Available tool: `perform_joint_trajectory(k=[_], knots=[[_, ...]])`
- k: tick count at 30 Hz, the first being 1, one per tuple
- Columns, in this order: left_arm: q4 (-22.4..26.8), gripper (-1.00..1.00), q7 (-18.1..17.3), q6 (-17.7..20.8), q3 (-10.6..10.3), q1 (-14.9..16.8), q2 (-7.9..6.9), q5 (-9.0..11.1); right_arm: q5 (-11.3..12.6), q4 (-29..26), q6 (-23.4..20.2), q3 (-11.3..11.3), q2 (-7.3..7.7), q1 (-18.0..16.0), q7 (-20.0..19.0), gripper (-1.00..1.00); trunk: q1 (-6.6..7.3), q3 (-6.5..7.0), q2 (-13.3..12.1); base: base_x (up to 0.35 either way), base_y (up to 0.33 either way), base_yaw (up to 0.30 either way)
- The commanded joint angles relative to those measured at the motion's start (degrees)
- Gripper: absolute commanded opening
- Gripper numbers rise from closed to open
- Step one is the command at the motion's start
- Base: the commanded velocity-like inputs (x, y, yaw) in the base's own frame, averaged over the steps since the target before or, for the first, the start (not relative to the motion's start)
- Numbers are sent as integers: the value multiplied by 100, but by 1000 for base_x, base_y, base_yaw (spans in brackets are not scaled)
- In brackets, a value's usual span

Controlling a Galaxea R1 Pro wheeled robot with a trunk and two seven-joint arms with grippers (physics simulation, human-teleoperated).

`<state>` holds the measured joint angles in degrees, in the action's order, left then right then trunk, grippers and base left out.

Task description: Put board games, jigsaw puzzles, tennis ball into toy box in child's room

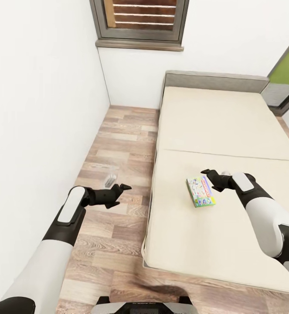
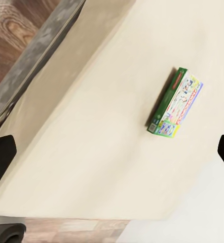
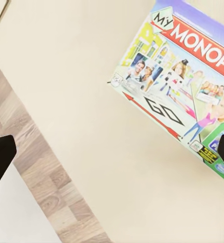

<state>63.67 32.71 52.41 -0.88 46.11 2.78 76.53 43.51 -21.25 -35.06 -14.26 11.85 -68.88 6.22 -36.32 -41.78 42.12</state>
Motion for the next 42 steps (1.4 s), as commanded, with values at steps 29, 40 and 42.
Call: perform_joint_trajectory(k=[29,40,42], knots=[[-2,100,51,6,0,-27,-12,63,74,-27,7,-22,122,9,55,100,-1,-275,5,0,0,0],[-1,100,51,6,0,-44,-10,64,78,-48,12,-30,138,20,55,100,-1,-378,5,0,0,0],[-1,100,51,7,0,-45,-11,64,78,-49,13,-31,139,22,55,100,-1,-396,5,0,0,0]])
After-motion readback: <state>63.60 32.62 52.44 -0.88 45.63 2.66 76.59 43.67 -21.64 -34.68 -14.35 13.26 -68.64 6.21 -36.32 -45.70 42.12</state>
